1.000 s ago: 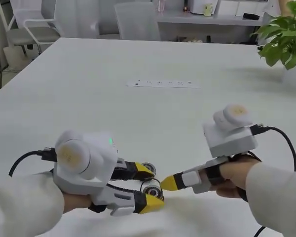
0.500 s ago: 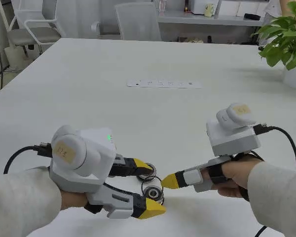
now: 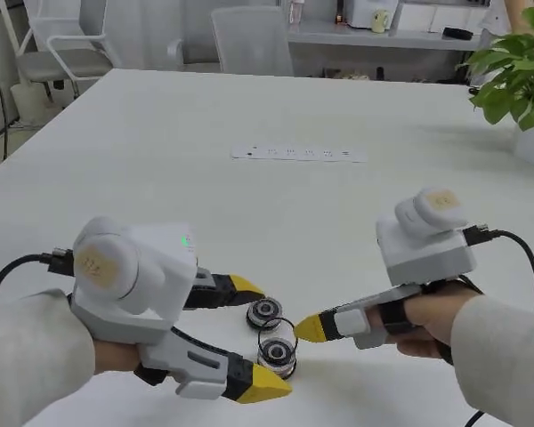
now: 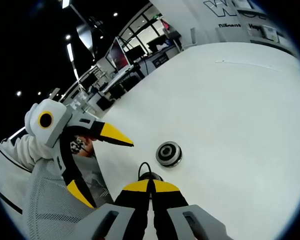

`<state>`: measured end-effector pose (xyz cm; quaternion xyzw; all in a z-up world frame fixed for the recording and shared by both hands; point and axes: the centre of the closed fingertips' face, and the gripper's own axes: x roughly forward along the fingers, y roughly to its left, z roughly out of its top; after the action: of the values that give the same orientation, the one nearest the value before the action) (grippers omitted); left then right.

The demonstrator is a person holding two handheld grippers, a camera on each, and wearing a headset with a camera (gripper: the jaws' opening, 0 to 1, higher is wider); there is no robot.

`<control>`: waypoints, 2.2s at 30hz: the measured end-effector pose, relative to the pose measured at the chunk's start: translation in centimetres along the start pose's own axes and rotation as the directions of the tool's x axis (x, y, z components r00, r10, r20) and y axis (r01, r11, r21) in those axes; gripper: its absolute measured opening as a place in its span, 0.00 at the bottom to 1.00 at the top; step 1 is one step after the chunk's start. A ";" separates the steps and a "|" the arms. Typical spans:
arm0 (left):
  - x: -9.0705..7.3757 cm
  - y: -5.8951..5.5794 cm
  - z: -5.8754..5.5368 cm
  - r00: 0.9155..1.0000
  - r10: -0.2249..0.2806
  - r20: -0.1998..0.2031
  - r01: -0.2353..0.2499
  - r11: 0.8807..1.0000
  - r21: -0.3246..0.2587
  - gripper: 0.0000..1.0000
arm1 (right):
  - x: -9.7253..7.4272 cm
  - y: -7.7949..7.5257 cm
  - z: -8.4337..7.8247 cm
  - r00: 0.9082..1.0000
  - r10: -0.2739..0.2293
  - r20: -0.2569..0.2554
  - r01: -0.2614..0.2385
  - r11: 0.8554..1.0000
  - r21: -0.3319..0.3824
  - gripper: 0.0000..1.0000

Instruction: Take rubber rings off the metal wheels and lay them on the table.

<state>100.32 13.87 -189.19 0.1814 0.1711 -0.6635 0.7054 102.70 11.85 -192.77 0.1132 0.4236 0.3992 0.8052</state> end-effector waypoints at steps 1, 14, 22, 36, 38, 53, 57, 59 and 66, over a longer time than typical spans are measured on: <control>-0.2 0.1 0.0 1.000 0.001 0.003 -0.001 1.000 -0.005 0.60 | 0.0 0.1 0.1 1.000 0.003 0.003 -0.003 1.000 0.002 0.00; -2.6 1.2 0.6 0.998 0.058 0.032 -0.057 0.998 -0.042 0.64 | 0.0 0.2 0.3 1.000 0.012 0.012 -0.012 1.000 0.009 0.00; -4.3 2.4 0.7 0.991 0.118 0.058 -0.113 0.990 -0.082 0.65 | -0.1 0.2 0.4 1.000 0.015 0.015 -0.015 1.000 0.011 0.00; -7.0 2.7 0.1 0.980 0.181 0.082 -0.171 0.978 -0.116 0.75 | -0.3 0.6 1.0 0.999 0.025 0.035 -0.025 1.000 0.006 0.00; -7.5 3.1 -0.1 0.975 0.203 0.085 -0.191 0.972 -0.134 0.75 | -0.3 0.7 1.0 0.999 0.027 0.038 -0.027 1.000 0.006 0.00; -9.0 2.6 -2.3 0.975 0.213 0.057 -0.201 0.964 -0.174 0.81 | -0.1 1.6 0.9 0.999 0.039 0.035 -0.039 0.999 0.000 0.00; -8.7 2.1 -2.7 0.981 0.185 0.050 -0.172 0.966 -0.191 0.85 | -0.1 2.0 1.1 0.998 0.045 0.046 -0.045 0.999 0.003 0.00; -8.5 1.9 -2.8 0.983 0.176 0.045 -0.164 0.967 -0.193 0.86 | -0.1 2.4 1.2 0.997 0.055 0.052 -0.055 0.998 0.004 0.00; -8.4 1.8 -3.4 0.985 0.167 0.030 -0.157 0.964 -0.212 0.88 | 0.2 3.3 1.5 0.995 0.077 0.065 -0.077 0.997 -0.011 0.00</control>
<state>101.59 22.97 -188.10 0.1035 0.2075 -0.5861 0.7763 102.11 14.35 -190.24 0.1391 0.3909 0.4278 0.8030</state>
